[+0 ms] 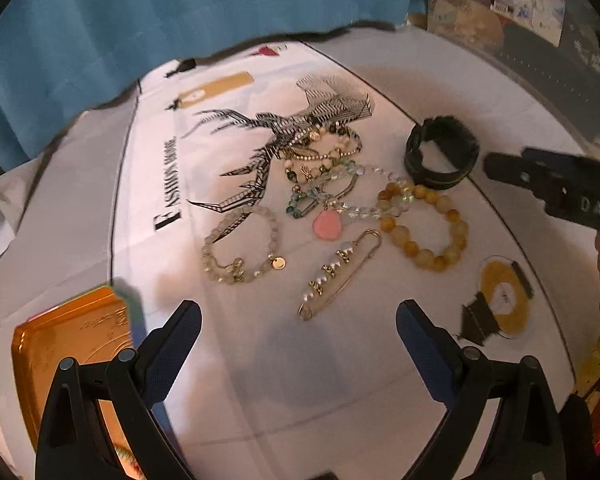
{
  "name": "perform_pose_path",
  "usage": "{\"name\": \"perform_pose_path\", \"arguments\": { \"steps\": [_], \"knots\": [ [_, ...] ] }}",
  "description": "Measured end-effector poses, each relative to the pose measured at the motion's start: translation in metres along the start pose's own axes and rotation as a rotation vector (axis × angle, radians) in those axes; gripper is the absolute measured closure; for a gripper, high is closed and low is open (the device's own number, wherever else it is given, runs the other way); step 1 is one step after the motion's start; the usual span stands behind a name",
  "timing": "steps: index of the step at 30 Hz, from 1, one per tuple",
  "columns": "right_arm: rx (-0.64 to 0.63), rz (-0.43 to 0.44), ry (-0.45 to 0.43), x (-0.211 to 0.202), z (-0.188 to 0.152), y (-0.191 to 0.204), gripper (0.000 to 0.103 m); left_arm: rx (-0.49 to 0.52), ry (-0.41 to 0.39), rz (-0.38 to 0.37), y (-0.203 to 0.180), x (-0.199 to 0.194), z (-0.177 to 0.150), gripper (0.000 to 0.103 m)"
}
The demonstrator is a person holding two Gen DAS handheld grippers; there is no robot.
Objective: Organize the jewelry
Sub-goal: 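Grasp the pearl brooch pin with the left tool while the right tool grasps the green-black watch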
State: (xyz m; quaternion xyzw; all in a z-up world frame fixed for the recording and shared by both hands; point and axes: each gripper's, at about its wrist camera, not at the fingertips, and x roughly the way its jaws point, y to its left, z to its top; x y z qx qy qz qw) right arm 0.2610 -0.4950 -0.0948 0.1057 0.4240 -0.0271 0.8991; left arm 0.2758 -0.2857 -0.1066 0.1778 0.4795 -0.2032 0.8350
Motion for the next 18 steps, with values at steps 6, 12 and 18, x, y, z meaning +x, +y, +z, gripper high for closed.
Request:
{"name": "perform_pose_path", "arguments": {
  "steps": [6, 12, 18],
  "knots": [
    [-0.025, 0.056, 0.051, 0.026, 0.003, 0.013, 0.026, 0.018, 0.023, -0.016, -0.004, 0.019, 0.004, 0.006],
    [-0.056, 0.042, 0.058, 0.041, 0.005, 0.026, 0.024, -0.019, 0.024, -0.048, 0.002, 0.026, 0.009, 0.005],
    [-0.094, 0.008, 0.037, 0.056, 0.013, 0.034, 0.016, -0.047, 0.038, -0.081, 0.01, 0.03, 0.013, 0.01]
  ]
}}
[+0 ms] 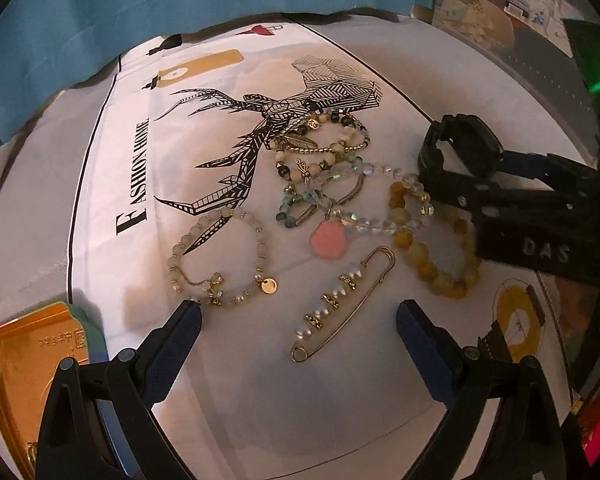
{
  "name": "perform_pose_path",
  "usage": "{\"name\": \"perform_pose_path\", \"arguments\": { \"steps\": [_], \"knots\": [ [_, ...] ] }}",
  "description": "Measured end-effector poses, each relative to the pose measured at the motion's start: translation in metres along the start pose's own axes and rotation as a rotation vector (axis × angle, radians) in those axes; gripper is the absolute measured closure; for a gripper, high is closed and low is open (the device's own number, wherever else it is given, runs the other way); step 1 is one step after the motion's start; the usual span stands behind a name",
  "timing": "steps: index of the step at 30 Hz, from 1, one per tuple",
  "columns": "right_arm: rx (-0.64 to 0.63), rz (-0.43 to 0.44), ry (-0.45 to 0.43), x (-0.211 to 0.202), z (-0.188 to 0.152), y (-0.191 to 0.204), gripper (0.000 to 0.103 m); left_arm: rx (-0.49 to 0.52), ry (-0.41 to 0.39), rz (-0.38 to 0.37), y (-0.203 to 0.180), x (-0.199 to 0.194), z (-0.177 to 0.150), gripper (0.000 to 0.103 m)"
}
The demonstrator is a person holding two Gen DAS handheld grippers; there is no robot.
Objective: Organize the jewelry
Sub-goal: 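Grasp the pearl brooch pin with the left tool while the right tool grasps the green-black watch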
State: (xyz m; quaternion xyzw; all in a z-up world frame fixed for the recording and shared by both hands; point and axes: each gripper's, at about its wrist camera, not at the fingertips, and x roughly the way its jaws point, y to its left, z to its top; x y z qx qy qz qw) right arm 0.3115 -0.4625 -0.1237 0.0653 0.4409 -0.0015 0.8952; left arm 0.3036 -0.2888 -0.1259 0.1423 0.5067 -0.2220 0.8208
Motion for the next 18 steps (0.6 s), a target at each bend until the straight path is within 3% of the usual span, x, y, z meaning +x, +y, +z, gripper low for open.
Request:
{"name": "perform_pose_path", "arguments": {
  "steps": [2, 3, 4, 6, 13, 18],
  "knots": [
    [0.029, -0.005, -0.003, 0.002, 0.005, -0.004, 0.016, 0.007, -0.016, -0.014, -0.001, -0.005, -0.001, 0.027],
    [0.039, -0.005, -0.013, 0.001, 0.005, -0.005, 0.018, 0.026, -0.03, -0.025, -0.003, -0.008, 0.0, 0.049],
    [0.045, 0.009, -0.027, 0.0, 0.005, -0.007, 0.033, 0.042, -0.036, -0.039, -0.004, -0.01, 0.001, 0.076],
    [0.044, -0.012, -0.035, -0.003, 0.004, -0.007, 0.036, 0.07, -0.022, -0.088, -0.008, -0.012, 0.001, 0.094],
    [0.093, -0.075, -0.039, -0.03, -0.016, -0.023, 0.041, 0.048, -0.024, -0.129, -0.004, -0.03, -0.019, 0.094],
    [0.153, -0.104, -0.065, -0.068, -0.04, -0.036, 0.041, -0.017, -0.085, -0.153, 0.004, -0.07, -0.042, 0.094]
  ]
}}
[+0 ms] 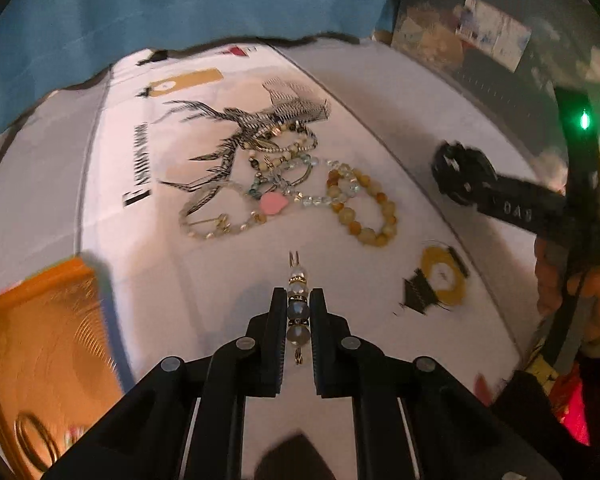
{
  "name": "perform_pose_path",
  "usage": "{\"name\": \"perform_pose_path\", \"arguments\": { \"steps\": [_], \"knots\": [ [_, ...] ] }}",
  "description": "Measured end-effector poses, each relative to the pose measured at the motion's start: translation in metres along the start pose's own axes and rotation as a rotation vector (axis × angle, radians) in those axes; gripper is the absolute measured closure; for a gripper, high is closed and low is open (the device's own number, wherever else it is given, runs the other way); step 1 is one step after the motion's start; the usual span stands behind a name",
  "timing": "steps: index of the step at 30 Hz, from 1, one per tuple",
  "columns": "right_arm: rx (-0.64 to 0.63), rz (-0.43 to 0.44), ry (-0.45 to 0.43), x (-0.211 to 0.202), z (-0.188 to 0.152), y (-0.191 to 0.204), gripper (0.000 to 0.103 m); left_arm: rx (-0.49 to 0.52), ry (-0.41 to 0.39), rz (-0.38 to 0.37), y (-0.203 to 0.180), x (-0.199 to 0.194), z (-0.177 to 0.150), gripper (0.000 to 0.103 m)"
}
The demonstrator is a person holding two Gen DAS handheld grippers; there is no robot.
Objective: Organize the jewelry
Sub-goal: 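Grasp the pearl brooch pin with the left tool while the right tool grasps the green-black watch, then carry the pearl pin and the watch in both tools over the copper tray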
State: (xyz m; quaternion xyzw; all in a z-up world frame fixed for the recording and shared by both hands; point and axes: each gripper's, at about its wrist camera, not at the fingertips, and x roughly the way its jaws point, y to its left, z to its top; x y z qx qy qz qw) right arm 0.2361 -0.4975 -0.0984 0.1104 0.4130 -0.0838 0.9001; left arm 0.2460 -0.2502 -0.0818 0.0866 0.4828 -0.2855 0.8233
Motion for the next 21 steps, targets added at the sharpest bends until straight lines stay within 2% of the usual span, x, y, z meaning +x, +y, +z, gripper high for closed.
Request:
{"name": "perform_pose_path", "arguments": {
  "steps": [8, 16, 21],
  "knots": [
    [-0.026, -0.027, -0.054, -0.069, -0.037, 0.011, 0.041, -0.062, -0.118, 0.018, 0.002, -0.081, -0.037, 0.094],
    [-0.068, 0.064, -0.06, -0.133, -0.086, 0.066, 0.041, -0.147, -0.208, 0.038, 0.014, -0.154, -0.085, 0.094],
    [-0.12, 0.128, -0.041, -0.162, -0.121, 0.108, 0.041, -0.188, -0.231, 0.104, 0.018, -0.19, -0.122, 0.094]
  ]
}}
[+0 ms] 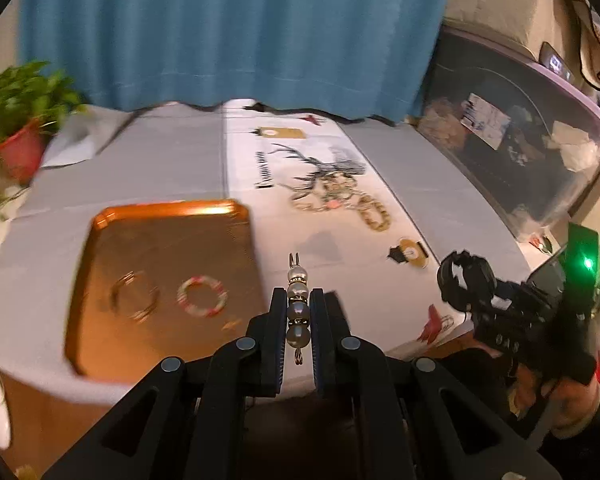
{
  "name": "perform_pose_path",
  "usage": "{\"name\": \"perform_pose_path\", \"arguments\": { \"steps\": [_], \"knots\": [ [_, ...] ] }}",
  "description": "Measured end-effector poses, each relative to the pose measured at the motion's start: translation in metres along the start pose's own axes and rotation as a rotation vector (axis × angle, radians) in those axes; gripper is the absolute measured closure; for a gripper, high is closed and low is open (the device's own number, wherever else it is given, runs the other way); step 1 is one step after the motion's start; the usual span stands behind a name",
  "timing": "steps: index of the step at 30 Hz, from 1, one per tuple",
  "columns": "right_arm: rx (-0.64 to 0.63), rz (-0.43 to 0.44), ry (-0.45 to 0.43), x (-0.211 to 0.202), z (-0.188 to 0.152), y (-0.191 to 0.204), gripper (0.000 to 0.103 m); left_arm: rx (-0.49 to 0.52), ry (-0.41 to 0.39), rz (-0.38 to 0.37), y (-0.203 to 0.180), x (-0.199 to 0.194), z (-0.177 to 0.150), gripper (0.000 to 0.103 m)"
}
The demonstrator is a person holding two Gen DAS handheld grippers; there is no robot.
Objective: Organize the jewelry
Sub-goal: 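Carry the pearl pin and the watch in both tools over the copper tray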
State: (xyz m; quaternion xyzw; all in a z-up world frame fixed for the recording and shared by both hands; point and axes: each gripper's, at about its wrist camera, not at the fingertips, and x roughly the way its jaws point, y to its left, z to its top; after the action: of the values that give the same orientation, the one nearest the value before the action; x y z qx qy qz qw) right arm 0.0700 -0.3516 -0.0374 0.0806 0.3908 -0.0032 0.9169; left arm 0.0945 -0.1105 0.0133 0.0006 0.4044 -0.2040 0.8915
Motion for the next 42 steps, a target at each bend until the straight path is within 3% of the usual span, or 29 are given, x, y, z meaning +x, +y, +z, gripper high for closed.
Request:
{"name": "perform_pose_path", "arguments": {
  "steps": [10, 17, 29, 42],
  "knots": [
    [-0.143, 0.087, 0.001, -0.042, -0.037, 0.093, 0.041, -0.041, -0.074, 0.059, 0.029, -0.063, -0.039, 0.094],
    [-0.223, 0.12, -0.005, -0.063, -0.054, 0.134, 0.041, -0.058, -0.114, 0.068, 0.041, -0.086, -0.052, 0.094],
    [-0.295, 0.126, 0.002, -0.073, -0.061, 0.165, 0.041, -0.093, -0.134, 0.058, 0.061, -0.099, -0.064, 0.094],
    [-0.317, 0.112, 0.044, -0.046, -0.055, 0.178, 0.041, -0.138, -0.1, 0.062, 0.088, -0.076, -0.063, 0.094]
  ]
}}
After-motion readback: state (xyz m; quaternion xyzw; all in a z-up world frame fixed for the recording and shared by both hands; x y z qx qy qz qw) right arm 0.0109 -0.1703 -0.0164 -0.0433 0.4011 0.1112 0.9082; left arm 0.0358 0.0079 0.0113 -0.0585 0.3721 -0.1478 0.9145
